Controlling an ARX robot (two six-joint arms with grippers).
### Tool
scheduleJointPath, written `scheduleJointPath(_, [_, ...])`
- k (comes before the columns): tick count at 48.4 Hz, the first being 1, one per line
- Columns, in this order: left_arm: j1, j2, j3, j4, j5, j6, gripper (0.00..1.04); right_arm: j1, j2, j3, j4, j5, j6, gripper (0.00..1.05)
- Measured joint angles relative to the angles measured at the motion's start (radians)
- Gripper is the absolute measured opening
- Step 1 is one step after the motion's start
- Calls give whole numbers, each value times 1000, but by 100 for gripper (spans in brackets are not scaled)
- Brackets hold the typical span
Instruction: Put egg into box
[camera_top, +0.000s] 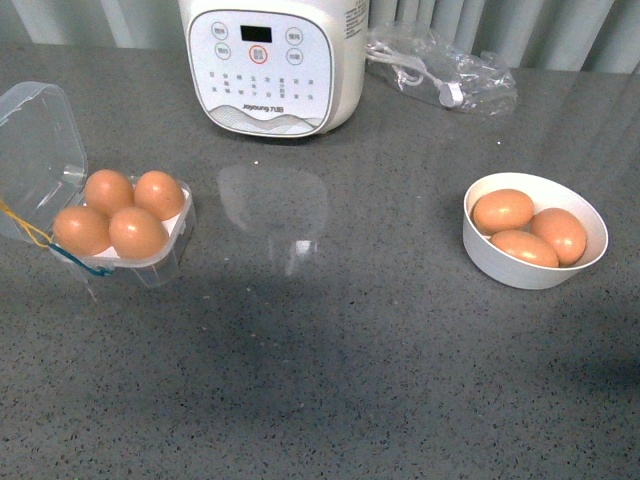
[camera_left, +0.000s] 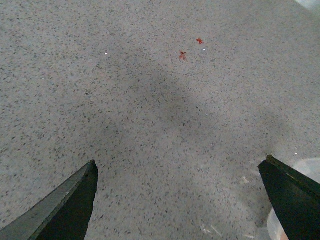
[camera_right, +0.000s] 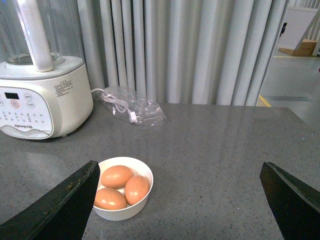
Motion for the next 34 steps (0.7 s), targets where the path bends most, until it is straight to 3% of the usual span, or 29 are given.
scheduleJointPath(7, [-29,225,163,0,-17,10,98,0,0,0,0,0,0,97])
scheduleJointPath(15, [-106,351,271,-124,120,-23,98,0,0,0,0,0,0,97])
scheduleJointPath(19, [-125,344,269,-121,104,-45,98,0,0,0,0,0,0,97])
scheduleJointPath(25, [-84,272,220,-61,-11,-41,98,0,0,0,0,2,0,97])
scheduleJointPath(28, [-62,229,177,-8,-34,-40,98,0,0,0,0,1,0,97])
scheduleJointPath(30, [-43,229,150,60,12,-4,96,0,0,0,0,0,0,97])
scheduleJointPath(34, [-18,252,13,480,269,143,81,0,0,0,0,0,0,97])
